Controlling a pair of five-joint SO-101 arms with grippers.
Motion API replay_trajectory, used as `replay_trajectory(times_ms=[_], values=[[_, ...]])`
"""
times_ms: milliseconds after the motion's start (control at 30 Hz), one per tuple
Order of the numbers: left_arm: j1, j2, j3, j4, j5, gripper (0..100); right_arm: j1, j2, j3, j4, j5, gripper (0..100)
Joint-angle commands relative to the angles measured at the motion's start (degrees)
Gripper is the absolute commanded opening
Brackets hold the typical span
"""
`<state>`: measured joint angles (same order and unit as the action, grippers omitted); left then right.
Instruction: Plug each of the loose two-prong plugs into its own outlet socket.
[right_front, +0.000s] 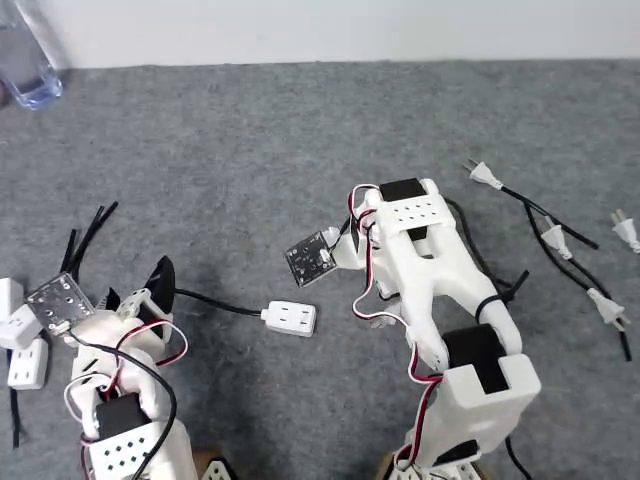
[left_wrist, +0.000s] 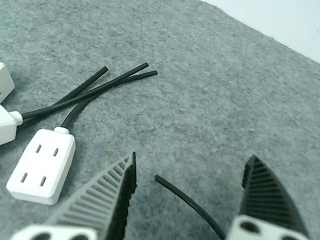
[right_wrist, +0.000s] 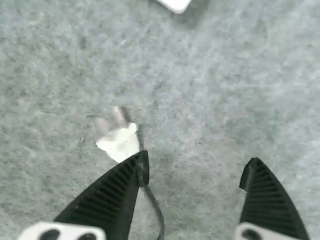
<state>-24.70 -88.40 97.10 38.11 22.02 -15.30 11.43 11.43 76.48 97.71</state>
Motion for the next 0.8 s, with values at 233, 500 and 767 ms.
replay_trajectory(times_ms=[233, 500, 767], values=[[0.44, -0.26, -0.31, 0.09, -0.62, 33, 2.68, -7.69, -3.52, 9.45, -4.75, 29.2], [0.44, -0.26, -0.31, 0.09, -0.62, 33, 7.52, -17.63, 11.96, 7.6, -1.67, 29.2], [0.44, -0.18, -0.31, 0.09, -0.62, 33, 5.23, -17.71, 25.41, -9.19, -1.41, 29.4]])
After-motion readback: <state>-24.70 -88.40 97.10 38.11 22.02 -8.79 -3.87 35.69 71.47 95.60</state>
